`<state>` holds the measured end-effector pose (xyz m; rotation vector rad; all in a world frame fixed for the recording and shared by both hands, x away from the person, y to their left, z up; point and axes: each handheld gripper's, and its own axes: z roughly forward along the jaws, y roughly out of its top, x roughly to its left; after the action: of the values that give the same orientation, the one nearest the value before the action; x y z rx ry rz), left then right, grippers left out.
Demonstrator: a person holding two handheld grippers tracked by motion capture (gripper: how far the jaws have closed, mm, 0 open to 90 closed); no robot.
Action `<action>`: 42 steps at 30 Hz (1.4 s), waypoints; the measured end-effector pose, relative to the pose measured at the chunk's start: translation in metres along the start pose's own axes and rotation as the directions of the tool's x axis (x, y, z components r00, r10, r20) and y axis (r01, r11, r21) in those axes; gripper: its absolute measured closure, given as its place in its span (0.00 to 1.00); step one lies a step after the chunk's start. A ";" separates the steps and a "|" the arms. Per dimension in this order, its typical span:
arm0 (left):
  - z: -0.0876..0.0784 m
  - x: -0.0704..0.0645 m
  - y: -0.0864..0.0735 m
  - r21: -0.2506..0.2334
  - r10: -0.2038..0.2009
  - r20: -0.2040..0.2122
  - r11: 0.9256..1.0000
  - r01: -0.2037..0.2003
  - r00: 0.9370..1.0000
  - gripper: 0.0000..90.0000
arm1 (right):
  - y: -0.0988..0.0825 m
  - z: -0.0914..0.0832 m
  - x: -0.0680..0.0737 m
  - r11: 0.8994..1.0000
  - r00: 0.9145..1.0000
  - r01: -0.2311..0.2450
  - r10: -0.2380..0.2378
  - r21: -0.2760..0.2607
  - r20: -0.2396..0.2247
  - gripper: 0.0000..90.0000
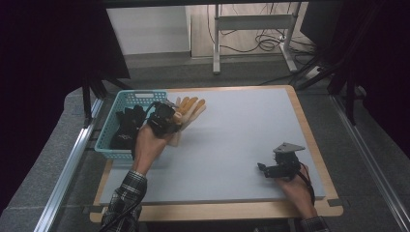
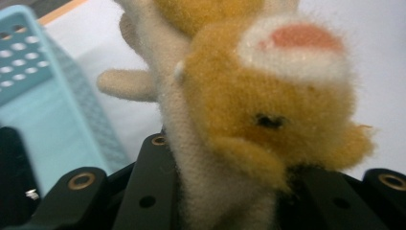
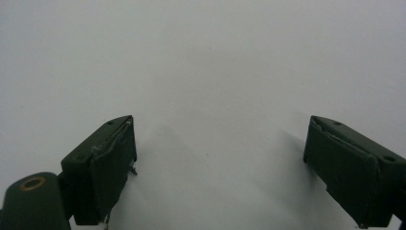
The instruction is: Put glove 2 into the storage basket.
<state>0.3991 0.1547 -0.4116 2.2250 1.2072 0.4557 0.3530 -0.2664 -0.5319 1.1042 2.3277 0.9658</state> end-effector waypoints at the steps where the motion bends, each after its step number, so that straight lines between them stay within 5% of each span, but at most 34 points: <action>1: -0.002 0.005 0.000 0.000 -0.011 -0.008 1.000 0.011 1.000 0.79 | 0.000 0.000 0.000 1.000 1.000 -0.001 0.001 0.000 0.000 0.12; 12: -0.019 0.042 -0.003 0.003 -0.081 -0.095 0.997 0.081 0.992 0.79 | 0.000 0.000 0.000 1.000 1.000 0.000 0.000 0.000 0.000 0.12; 24: -0.028 0.082 -0.012 0.027 -0.154 -0.186 0.987 0.161 0.971 0.77 | 0.000 0.000 0.000 1.000 1.000 -0.001 0.001 0.000 0.000 0.12; 34: -0.001 0.108 -0.022 0.102 -0.195 -0.227 0.970 0.223 0.954 0.76 | 0.000 0.000 0.000 1.000 1.000 -0.002 0.002 0.001 0.000 0.12; 42: 0.031 0.127 -0.033 0.170 -0.239 -0.264 0.942 0.289 0.934 0.76 | 0.000 0.000 0.000 1.000 1.000 -0.002 0.002 0.000 0.000 0.12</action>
<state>0.4622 0.2665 -0.4525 2.1744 1.7285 0.5209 0.3529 -0.2664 -0.5319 1.1062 2.3272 0.9666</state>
